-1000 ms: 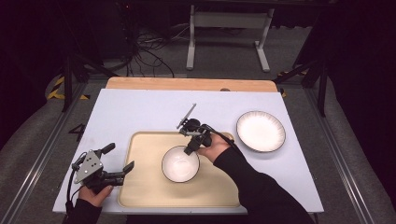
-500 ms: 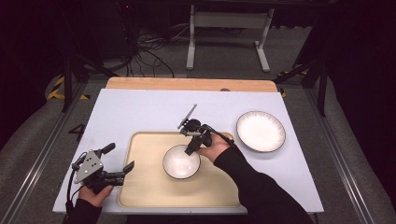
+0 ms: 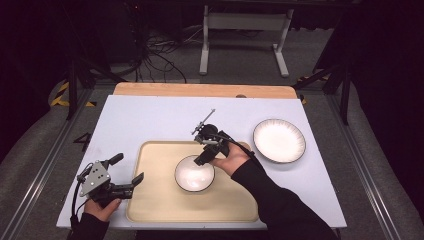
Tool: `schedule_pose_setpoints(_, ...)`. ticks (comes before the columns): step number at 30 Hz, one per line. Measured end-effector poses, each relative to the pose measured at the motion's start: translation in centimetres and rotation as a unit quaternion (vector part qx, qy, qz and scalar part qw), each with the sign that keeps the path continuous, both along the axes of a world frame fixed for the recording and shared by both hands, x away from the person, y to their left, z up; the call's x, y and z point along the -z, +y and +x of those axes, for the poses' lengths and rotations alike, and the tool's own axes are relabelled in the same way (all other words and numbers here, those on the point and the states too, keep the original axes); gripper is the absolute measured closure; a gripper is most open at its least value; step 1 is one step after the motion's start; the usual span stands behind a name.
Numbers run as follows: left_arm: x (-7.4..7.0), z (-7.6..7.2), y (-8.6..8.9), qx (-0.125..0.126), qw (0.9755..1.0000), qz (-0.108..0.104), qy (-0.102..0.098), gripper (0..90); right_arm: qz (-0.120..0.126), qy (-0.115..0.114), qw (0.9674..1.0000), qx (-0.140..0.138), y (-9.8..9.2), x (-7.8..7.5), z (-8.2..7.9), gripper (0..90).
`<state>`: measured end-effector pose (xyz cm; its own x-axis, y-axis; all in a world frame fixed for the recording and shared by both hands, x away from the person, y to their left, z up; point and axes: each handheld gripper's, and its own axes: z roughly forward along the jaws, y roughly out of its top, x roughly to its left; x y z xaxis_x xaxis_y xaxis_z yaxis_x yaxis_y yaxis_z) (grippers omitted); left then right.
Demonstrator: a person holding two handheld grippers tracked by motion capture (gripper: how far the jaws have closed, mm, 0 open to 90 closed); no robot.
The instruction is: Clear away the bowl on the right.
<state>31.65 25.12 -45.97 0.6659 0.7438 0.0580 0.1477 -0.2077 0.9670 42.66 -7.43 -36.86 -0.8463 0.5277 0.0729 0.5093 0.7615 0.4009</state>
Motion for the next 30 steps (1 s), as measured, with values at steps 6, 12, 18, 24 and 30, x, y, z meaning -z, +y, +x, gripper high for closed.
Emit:
schedule_pose_setpoints(6, 0.0, 0.0, 0.0, 0.000, 1.0000, -0.001, 0.000, 6.6, 0.031, -0.028, 0.9991, -0.004, -0.4, -1.4, -0.9, 24.6)
schedule_pose_setpoints(12, 0.0, 0.0, 0.0, 0.000, 1.0000, -0.003, -0.001, 6.6, 0.076, -0.072, 0.9945, -0.002, -1.5, -3.0, -1.8, 10.6)
schedule_pose_setpoints(18, 0.0, 0.0, 0.0, -0.001, 1.0000, -0.002, 0.000, 6.6, 0.122, -0.117, 0.9856, -0.011, -2.4, -4.1, -2.8, 2.3)
schedule_pose_setpoints(24, 0.0, 0.0, 0.0, -0.001, 1.0000, -0.002, 0.000, 6.6, 0.157, -0.173, 0.9719, -0.031, -3.5, -4.4, -3.6, 0.0)
schedule_pose_setpoints(30, 0.0, 0.0, 0.0, -0.001, 1.0000, -0.002, 0.000, 6.6, 0.186, -0.198, 0.9617, -0.038, -4.6, -4.7, -4.3, 0.0)
